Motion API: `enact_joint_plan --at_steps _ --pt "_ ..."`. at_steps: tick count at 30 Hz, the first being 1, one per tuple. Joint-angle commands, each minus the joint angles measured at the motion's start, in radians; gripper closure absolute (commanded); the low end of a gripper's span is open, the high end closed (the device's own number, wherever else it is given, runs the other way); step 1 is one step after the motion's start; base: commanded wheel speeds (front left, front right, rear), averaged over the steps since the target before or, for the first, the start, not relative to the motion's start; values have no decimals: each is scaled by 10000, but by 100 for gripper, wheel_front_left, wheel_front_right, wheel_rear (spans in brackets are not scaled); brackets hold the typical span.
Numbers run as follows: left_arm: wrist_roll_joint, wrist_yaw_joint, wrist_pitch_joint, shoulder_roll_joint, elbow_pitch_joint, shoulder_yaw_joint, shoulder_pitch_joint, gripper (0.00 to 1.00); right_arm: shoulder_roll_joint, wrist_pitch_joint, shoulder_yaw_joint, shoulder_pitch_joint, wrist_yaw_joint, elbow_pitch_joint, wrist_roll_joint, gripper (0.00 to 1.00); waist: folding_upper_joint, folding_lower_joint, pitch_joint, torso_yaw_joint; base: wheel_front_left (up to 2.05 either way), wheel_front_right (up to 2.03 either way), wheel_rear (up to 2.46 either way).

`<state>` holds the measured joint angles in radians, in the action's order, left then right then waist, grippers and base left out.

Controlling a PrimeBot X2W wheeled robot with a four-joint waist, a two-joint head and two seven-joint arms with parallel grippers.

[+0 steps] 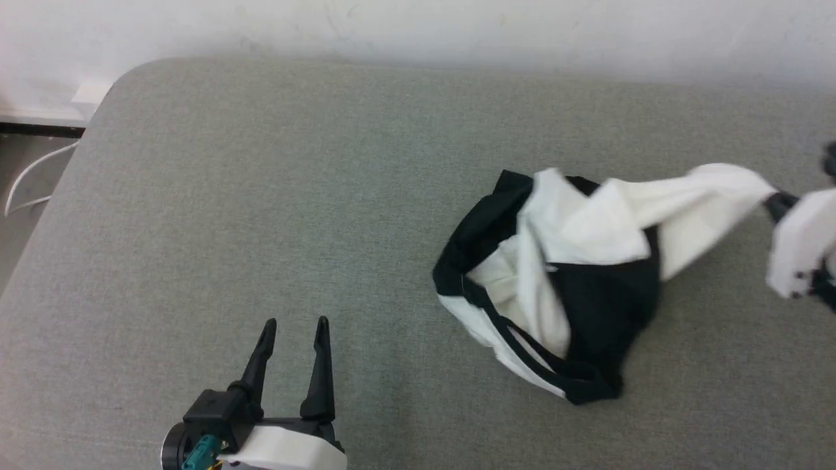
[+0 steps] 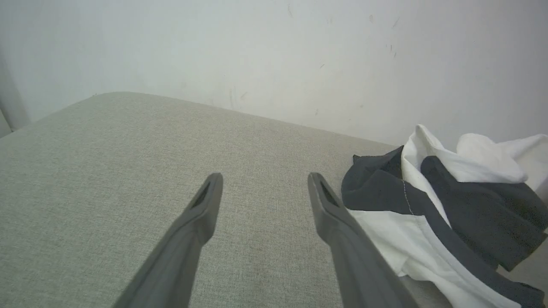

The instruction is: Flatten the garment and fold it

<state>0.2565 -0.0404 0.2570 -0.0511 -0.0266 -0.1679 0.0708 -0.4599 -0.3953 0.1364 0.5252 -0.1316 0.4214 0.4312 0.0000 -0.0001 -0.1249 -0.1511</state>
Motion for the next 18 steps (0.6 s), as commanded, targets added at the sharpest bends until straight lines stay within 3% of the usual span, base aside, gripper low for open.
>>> enact_joint_plan --at_steps 1,4,7,12,13,14,18 --pt "49 -30 47 9 31 62 26 0 -410 -31 -581 -531 9 -144 -280 100 0 1 0 101 0 0 0" --pt "33 7 47 9 34 129 68 0 -729 -139 -1729 -1445 9 -252 -757 100 0 1 -76 127 0 0 0" --pt "19 47 47 9 46 173 33 0 -566 -282 -2643 -2425 9 -279 -1088 100 0 1 -197 113 0 0 0" --pt "-58 128 47 9 -13 149 -133 0 375 -79 -3536 -3298 9 -1 -1498 100 0 1 -390 94 0 0 0" --pt "-68 139 47 9 -28 161 -155 0 575 42 -3639 -3323 9 61 -1606 78 0 1 -396 106 0 0 0" --pt "-90 153 47 9 -45 185 -165 0 753 182 -3709 -3316 9 101 -1728 4 0 1 -396 125 0 0 0" --pt "-191 182 47 9 -69 286 -146 0 1130 534 -3775 -3170 9 -31 -1893 0 0 1 -375 220 0 0 0"
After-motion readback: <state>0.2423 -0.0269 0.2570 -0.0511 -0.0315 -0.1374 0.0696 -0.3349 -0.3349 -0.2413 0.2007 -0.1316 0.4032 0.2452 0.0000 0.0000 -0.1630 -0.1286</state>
